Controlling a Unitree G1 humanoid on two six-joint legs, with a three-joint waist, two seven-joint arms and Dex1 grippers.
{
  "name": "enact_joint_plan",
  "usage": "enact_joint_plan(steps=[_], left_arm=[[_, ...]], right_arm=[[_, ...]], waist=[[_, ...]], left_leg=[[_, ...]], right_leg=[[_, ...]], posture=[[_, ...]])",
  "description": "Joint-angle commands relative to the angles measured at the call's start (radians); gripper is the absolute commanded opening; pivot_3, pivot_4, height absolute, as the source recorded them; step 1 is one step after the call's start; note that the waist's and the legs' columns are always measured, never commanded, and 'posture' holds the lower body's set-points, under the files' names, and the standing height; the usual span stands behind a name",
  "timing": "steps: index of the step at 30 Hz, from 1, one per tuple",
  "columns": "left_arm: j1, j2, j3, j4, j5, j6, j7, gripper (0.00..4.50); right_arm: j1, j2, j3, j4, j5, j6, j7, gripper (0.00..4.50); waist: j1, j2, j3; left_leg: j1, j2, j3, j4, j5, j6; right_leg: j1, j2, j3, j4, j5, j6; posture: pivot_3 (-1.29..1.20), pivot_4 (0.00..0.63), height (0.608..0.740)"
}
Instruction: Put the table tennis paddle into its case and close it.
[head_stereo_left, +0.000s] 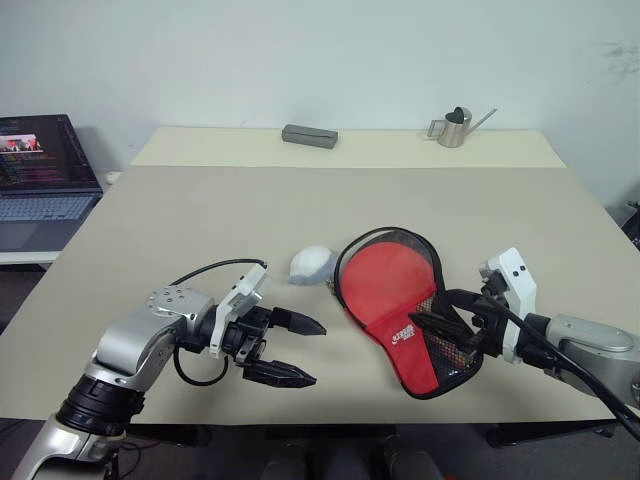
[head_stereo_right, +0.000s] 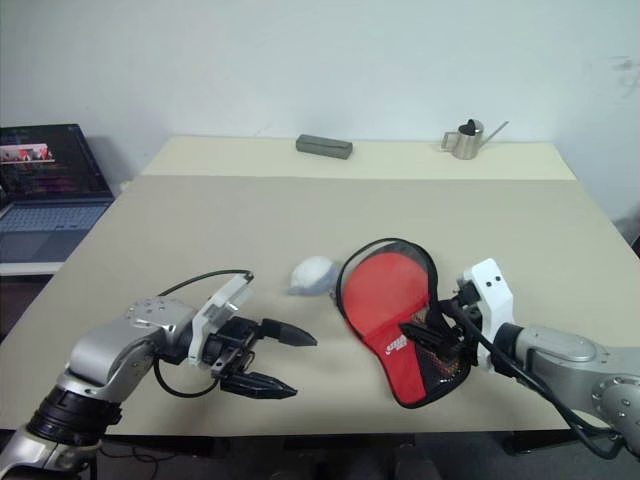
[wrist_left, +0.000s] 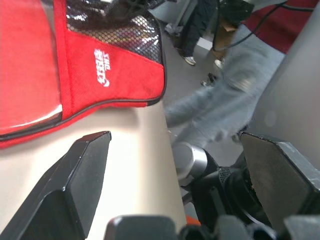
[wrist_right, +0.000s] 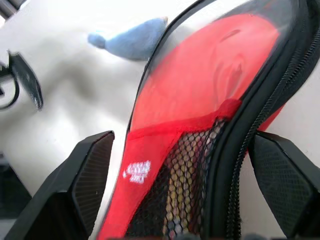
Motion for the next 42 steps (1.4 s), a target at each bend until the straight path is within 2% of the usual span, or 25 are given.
enact_joint_plan(steps=[1, 4, 11, 17, 21, 28, 32, 35, 38, 42], left_arm=[[-0.001, 0.003, 0.044, -0.023, -0.01, -0.003, 0.019, 4.5], [0.001, 0.005, 0.052, -0.031, -0.017, 0.007, 0.031, 4.5], [-0.018, -0.001, 0.051, -0.036, -0.019, 0.024, 0.042, 4.5], [-0.039, -0.007, 0.045, -0.029, -0.015, 0.031, 0.035, 4.5], [-0.039, -0.005, 0.048, -0.021, -0.012, 0.025, 0.03, 4.5], [-0.038, -0.016, 0.092, 0.01, -0.018, 0.012, 0.061, 4.5], [-0.047, -0.032, 0.129, 0.037, -0.015, 0.004, 0.099, 4.5], [-0.046, -0.032, 0.155, 0.067, 0.005, -0.019, 0.125, 4.5], [-0.06, 0.001, 0.193, 0.126, 0.045, -0.074, 0.133, 4.5], [-0.091, 0.046, 0.244, 0.196, 0.073, -0.12, 0.132, 4.5]], right_arm=[[0.022, -0.026, 0.005, -0.056, 0.003, 0.042, 0.133, 4.48], [0.045, -0.028, 0.017, -0.054, -0.041, 0.066, 0.18, 4.48], [0.066, -0.037, 0.036, 0.0, -0.012, 0.183, 0.149, 4.48], [0.045, -0.014, 0.039, 0.034, -0.18, 0.202, 0.096, 4.48], [0.031, -0.015, -0.018, 0.039, -0.237, 0.15, 0.206, 4.48], [-0.063, 0.005, -0.128, 0.055, -0.222, 0.071, 0.434, 4.48], [-0.171, 0.087, -0.069, 0.073, -0.315, 0.016, 0.444, 4.48], [-0.21, 0.109, 0.006, 0.076, -0.424, -0.02, 0.499, 4.48], [-0.252, 0.113, 0.105, 0.097, -0.556, -0.065, 0.557, 4.48], [-0.294, 0.158, 0.161, 0.151, -0.641, -0.092, 0.603, 4.48]], waist=[[-0.001, 0.0, 0.0], [-0.001, 0.0, 0.0], [0.0, 0.0, 0.0], [0.0, 0.0, 0.0], [0.0, 0.0, 0.0], [0.0, -0.001, 0.0], [-0.001, -0.001, 0.001], [0.0, -0.002, 0.001], [0.0, -0.002, 0.001], [0.0, -0.003, 0.002]], left_leg=[[0.0, 0.0, 0.0, 0.0, 0.0, 0.0], [0.001, 0.0, 0.0, 0.0, 0.0, 0.0], [0.002, 0.0, 0.0, 0.0, 0.0, 0.0], [0.002, 0.0, 0.0, 0.0, 0.0, 0.0], [0.002, 0.0, 0.0, 0.0, 0.0, 0.0], [0.002, 0.0, 0.0, 0.0, 0.0, 0.0], [0.003, 0.0, 0.0, 0.0, 0.0, 0.0], [0.003, 0.0, 0.0, 0.0, 0.0, 0.0], [0.003, 0.0, -0.001, 0.0, 0.0, 0.0], [0.003, 0.0, -0.001, 0.0, 0.0, 0.0]], right_leg=[[0.0, 0.0, 0.0, 0.0, 0.0, 0.0], [0.0, 0.0, 0.0, 0.0, 0.0, 0.0], [0.002, 0.0, 0.0, 0.0, 0.0, 0.0], [0.002, 0.0, 0.0, 0.0, 0.0, 0.0], [0.002, 0.0, 0.0, 0.0, 0.0, 0.0], [0.002, 0.0, -0.001, 0.0, 0.0, 0.0], [0.003, 0.0, 0.0, 0.0, 0.0, 0.0], [0.002, 0.0, -0.001, 0.001, 0.0, 0.0], [0.002, 0.0, -0.001, 0.0, 0.0, 0.0], [0.002, -0.001, -0.001, 0.001, 0.0, 0.0]], posture=[[0.0, 0.15, 0.74], [0.0, 0.15, 0.74], [0.0, 0.15, 0.74], [0.0, 0.15, 0.74], [0.0, 0.15, 0.74], [0.0, 0.15, 0.74], [0.0, 0.15, 0.74], [0.0, 0.15, 0.74], [0.0, 0.15, 0.74], [0.0, 0.15, 0.74]])
